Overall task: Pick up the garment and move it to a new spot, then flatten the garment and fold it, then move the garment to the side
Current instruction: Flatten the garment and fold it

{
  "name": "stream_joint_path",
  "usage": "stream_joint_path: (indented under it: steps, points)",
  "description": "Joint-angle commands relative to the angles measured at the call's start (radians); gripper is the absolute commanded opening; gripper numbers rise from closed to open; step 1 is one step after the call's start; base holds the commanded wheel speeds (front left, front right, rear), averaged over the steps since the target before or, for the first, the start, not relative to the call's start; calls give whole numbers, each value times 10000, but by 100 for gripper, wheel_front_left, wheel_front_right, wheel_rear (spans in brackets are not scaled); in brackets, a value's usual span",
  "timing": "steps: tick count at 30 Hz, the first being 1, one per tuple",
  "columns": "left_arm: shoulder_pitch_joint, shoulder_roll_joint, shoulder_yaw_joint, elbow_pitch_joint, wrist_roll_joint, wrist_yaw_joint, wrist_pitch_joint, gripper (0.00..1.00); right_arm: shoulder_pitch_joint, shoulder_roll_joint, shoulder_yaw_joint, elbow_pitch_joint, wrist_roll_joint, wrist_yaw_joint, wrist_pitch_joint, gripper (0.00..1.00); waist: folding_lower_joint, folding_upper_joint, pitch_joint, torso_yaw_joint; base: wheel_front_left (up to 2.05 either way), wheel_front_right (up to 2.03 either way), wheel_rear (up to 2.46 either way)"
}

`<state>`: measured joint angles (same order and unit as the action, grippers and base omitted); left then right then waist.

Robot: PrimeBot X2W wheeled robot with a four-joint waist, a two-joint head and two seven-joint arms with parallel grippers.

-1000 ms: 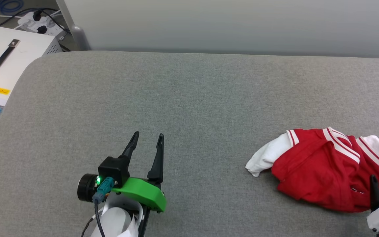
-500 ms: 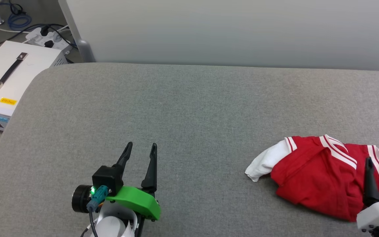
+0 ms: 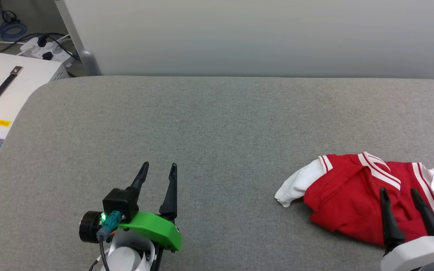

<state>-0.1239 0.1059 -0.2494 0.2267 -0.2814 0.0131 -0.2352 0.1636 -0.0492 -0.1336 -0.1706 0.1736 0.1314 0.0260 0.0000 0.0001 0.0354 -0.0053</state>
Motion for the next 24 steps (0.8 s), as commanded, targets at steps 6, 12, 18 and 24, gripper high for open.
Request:
stream_joint_path:
  steps: [6, 12, 18, 24]
  points:
    - [-65, 103, -83, -151, -17, 94, 74, 100, 284, -275, 1016, 141, 482, -7, 2357, 100, 0, -1, 276, 82, 0, 0, 0]
    - [-251, 66, -168, -191, -16, 117, 39, 100, -371, -1149, 1815, 628, 1023, -7, 3898, 100, 0, -1, 643, 374, 0, 0, 0]
    - [-457, 21, -206, -157, -37, 117, -50, 100, -1378, -1850, 2581, 1847, 1475, -7, 4404, 100, 0, -1, 1030, 647, 0, 0, 0]
    - [-684, -108, -283, 92, -93, 116, -195, 100, -2580, -2196, 3917, 4180, 2617, -7, 4092, 0, 0, -1, 1261, 854, 0, 0, 0]
